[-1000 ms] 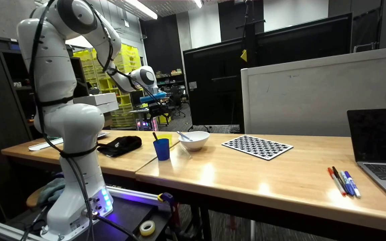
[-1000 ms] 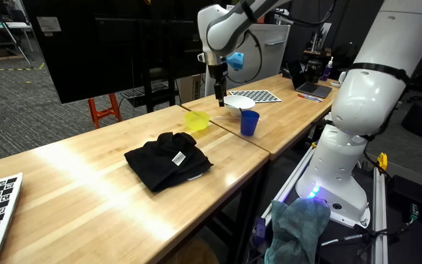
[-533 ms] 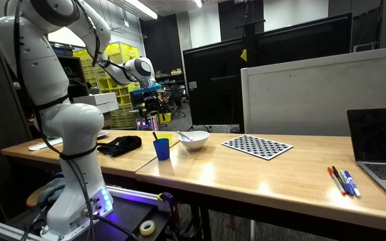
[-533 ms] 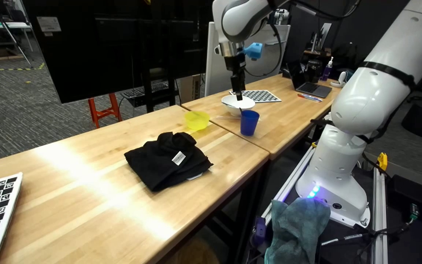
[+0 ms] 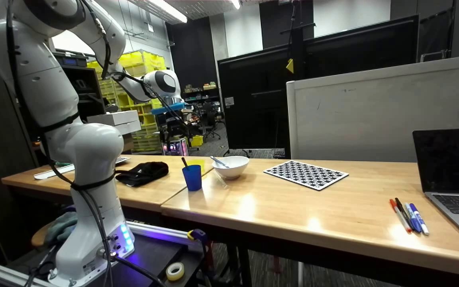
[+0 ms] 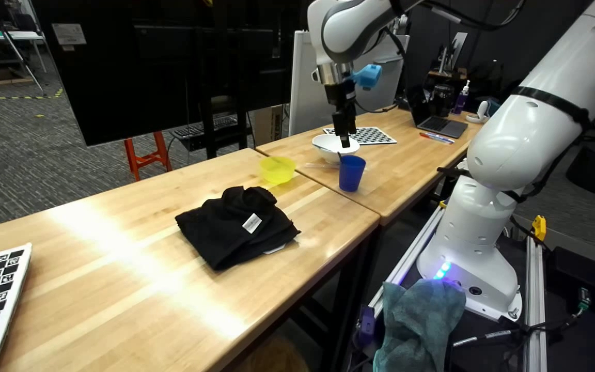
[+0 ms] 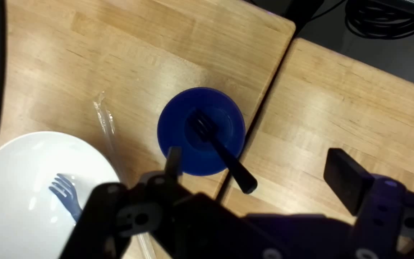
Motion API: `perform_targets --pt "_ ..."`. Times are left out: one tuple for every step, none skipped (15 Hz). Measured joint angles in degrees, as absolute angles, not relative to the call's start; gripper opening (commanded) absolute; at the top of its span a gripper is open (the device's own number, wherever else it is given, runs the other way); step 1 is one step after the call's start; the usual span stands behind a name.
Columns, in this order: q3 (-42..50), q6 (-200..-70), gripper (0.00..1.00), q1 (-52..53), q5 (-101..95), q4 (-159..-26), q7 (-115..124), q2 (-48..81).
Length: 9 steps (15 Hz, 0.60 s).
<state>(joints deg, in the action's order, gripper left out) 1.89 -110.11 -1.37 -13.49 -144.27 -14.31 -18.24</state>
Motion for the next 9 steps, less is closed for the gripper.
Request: perform_targets --pt "1.9 -110.2 1.00 -1.3 -13.3 -144.7 -13.9 -18.2" --pt "1.9 -110.2 1.00 -1.1 -13.0 -145.1 -13.6 -18.2" --pt "1.9 -110.4 1.00 -1.0 -12.6 -145.5 -13.2 -18.2" --pt "1.9 -110.6 1.00 -0.8 -12.2 -146.1 -12.9 -18.2" --pt "1.9 -110.9 1.00 -0.8 -11.8 -146.6 -12.8 -18.2" --pt "1.9 -111.4 1.00 -0.7 -11.4 -147.2 -12.7 -18.2" --pt "1.9 -111.9 1.00 -0.7 -11.0 -147.8 -12.6 -18.2" --pt "1.9 -112.7 1.00 -0.6 -10.7 -148.4 -12.5 -18.2" --pt "1.9 -113.5 1.00 -0.6 -10.5 -149.1 -12.5 -18.2"
